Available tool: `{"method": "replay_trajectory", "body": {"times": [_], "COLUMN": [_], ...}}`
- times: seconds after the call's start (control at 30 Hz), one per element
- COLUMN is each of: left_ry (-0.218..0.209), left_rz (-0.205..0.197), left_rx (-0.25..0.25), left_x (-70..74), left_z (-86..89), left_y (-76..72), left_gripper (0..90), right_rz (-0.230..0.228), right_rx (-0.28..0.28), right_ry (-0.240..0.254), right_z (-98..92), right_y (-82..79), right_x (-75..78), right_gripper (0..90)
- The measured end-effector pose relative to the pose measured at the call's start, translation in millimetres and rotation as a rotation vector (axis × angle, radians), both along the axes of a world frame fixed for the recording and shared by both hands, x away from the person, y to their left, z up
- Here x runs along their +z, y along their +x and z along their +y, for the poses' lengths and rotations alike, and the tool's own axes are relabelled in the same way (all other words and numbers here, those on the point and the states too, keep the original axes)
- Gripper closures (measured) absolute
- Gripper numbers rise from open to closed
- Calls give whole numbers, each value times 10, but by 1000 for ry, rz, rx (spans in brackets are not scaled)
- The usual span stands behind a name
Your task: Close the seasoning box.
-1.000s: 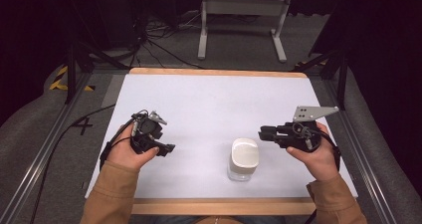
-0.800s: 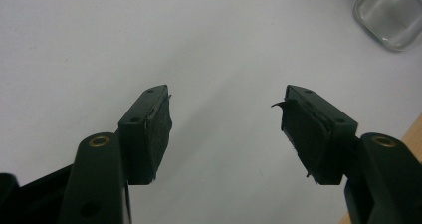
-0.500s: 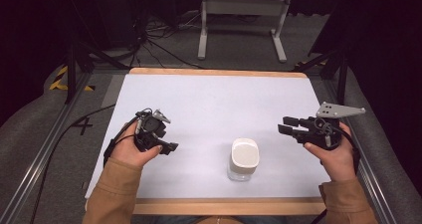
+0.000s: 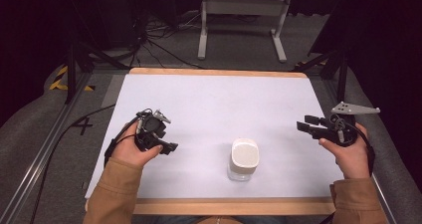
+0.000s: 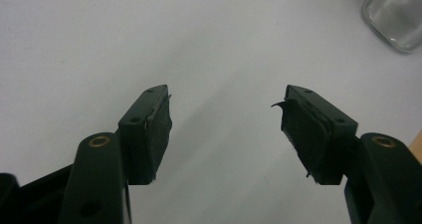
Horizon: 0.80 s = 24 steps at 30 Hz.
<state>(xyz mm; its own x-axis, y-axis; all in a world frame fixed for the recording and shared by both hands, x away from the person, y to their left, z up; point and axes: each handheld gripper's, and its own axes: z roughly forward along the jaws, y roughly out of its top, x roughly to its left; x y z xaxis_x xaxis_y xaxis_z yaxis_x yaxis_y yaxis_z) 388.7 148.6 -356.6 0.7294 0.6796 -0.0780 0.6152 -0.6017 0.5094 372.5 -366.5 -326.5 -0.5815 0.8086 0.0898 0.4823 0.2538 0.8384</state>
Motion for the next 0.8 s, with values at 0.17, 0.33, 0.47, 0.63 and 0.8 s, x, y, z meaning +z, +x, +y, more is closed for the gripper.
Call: {"method": "replay_trajectory", "body": {"times": [0.17,0.33,0.47,0.63,0.8], "left_ry": [-1,3,1,2,5], "left_rz": [15,28,37,42,62], "left_rx": [10,17,21,22,36], "left_x": [-52,-92,-115,-126,-194], "left_z": [28,50,59,61,79], "left_y": [38,67,83,89,126], "left_gripper": [369,369,369,368,362], "right_rz": [53,108,138,165,204], "right_rx": [-37,-61,-81,-86,-99], "right_ry": [-69,-120,-151,-171,-192], "right_z": [-56,-76,-81,-55,-39], "right_y": [95,178,239,301,351], "right_x": [-155,-305,-431,-570,-712], "right_gripper": [477,462,459,459,459]}}
